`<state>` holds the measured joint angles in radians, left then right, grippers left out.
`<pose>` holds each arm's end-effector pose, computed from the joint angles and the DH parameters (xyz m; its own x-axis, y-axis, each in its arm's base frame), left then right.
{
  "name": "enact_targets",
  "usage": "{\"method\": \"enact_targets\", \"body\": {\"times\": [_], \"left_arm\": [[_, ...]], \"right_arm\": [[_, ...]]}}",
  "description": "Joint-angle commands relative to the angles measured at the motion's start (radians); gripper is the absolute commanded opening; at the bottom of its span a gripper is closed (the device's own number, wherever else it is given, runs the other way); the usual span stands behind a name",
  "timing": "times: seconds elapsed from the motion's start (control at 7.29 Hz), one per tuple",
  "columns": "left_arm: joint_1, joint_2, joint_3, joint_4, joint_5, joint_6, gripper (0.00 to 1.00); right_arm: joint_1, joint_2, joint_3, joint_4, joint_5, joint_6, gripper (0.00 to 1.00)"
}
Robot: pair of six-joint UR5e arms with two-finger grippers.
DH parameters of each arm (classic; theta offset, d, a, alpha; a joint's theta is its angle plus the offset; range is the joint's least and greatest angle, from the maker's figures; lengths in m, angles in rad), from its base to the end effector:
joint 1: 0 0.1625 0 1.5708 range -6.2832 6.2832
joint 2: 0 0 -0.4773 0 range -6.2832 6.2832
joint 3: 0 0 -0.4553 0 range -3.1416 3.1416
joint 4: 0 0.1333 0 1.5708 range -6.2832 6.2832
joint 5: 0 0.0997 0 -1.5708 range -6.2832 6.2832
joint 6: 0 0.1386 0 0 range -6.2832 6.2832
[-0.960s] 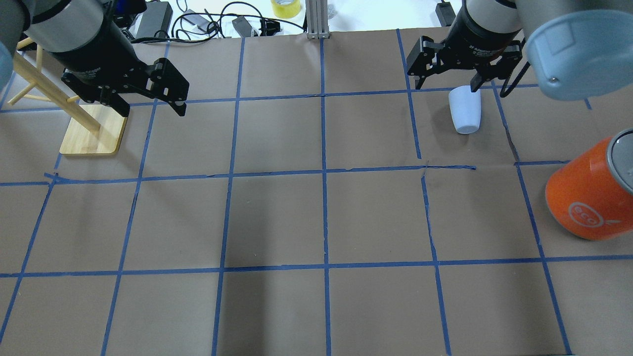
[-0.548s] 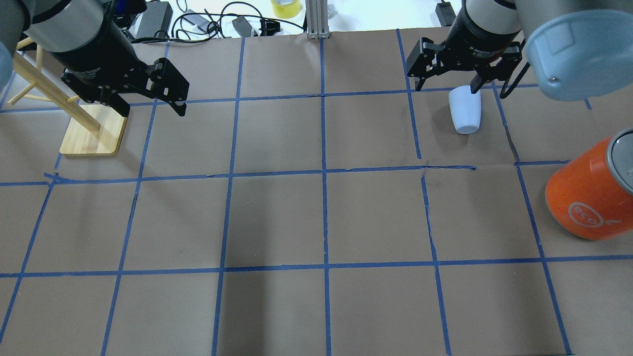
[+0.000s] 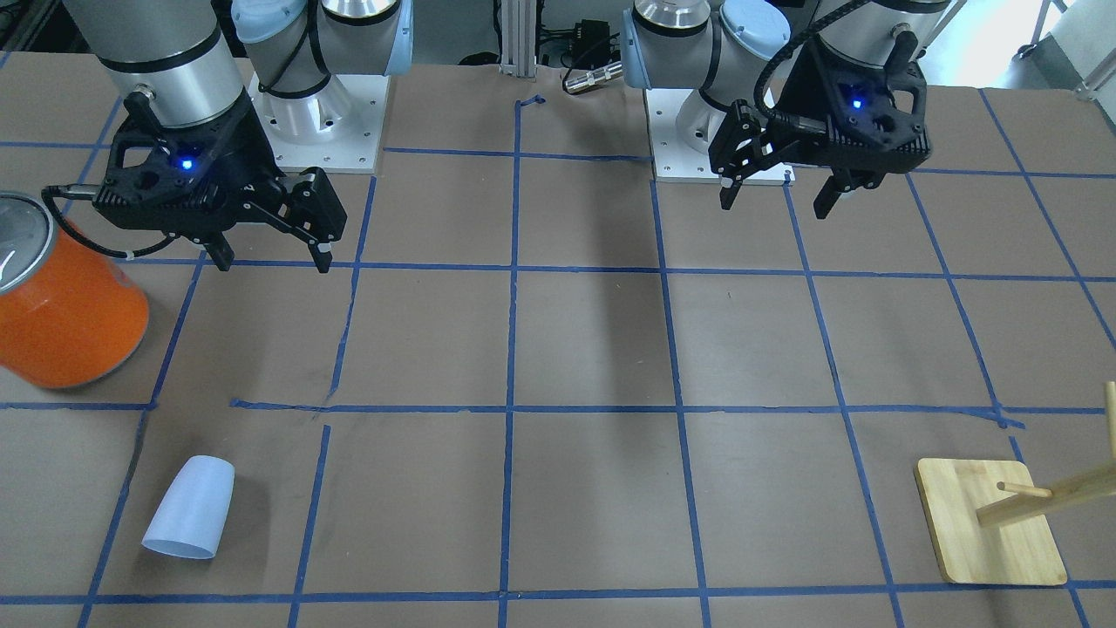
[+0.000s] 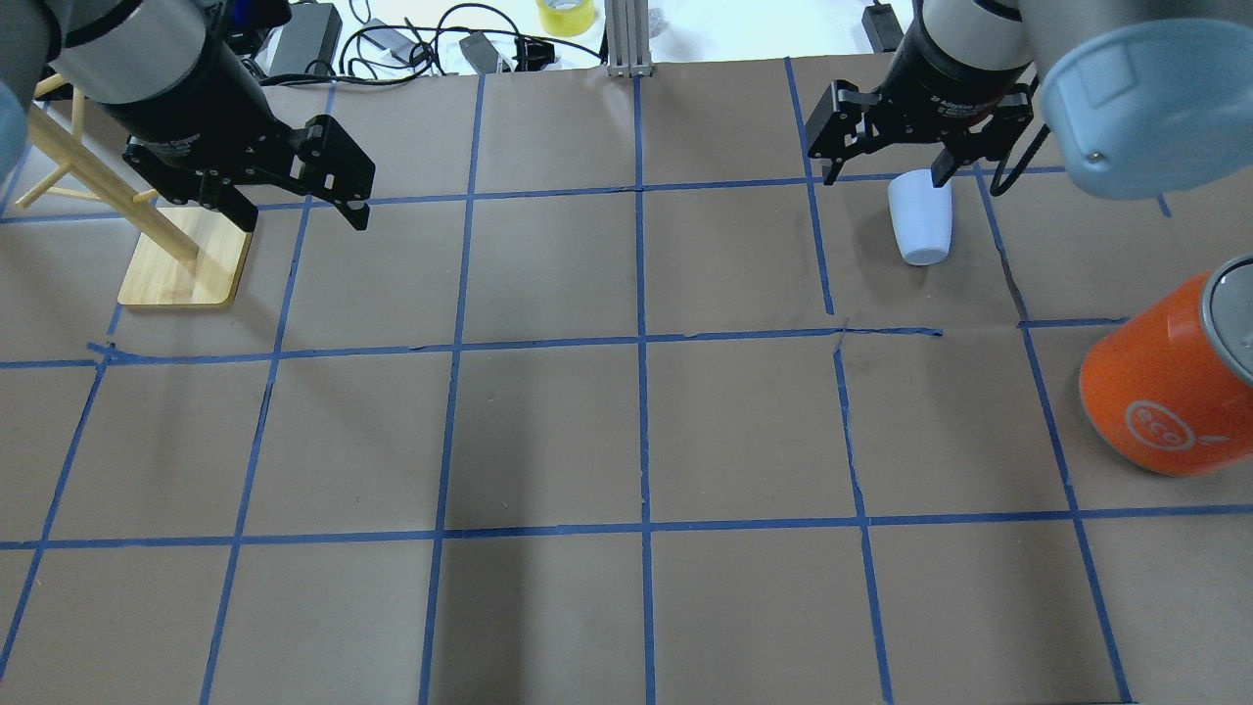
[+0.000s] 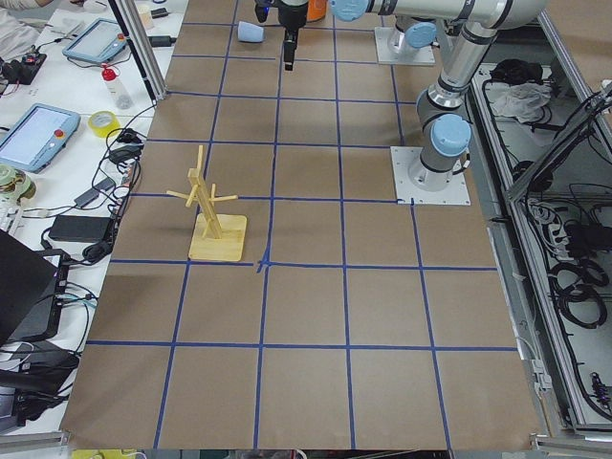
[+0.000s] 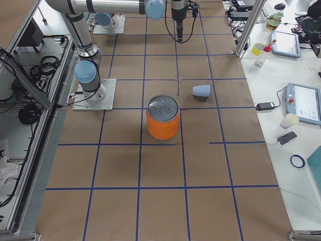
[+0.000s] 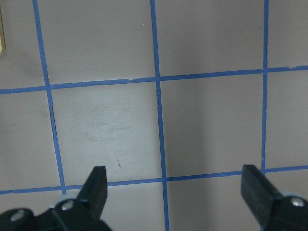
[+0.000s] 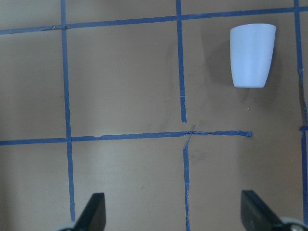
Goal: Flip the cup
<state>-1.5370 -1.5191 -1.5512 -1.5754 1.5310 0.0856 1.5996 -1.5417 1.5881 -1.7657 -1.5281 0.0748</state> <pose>-0.1206 -0.5426 0.5401 -0.9980 0.0543 0.0339 0.0518 0.9962 -0.0698 0.1561 -0.5835 0.4963 -0.9978 0.0389 -0.0531 0.0462 0.9884 -0.1444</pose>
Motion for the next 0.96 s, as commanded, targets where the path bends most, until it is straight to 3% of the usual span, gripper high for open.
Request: {"method": "enact_targets", "body": {"times": [0.0,0.41,0.69,0.82], "left_arm": [[0.000,0.000,-0.001,0.000,0.000,0.000,1.00],[0.000,0.000,-0.001,0.000,0.000,0.000,1.00],[0.000,0.000,0.000,0.000,0.000,0.000,1.00],[0.000,0.000,-0.001,0.000,0.000,0.000,1.00]], "right_arm": [[-0.001,0.000,0.000,0.002,0.000,-0.004,1.00],[-0.009,0.006,-0.003,-0.015,-0.007,-0.009,1.00],[-0.047,0.102,-0.032,-0.018,-0.078,-0.009,1.00],[-0.103,0.135,-0.042,-0.038,-0.066,-0.012,1.00]]}}
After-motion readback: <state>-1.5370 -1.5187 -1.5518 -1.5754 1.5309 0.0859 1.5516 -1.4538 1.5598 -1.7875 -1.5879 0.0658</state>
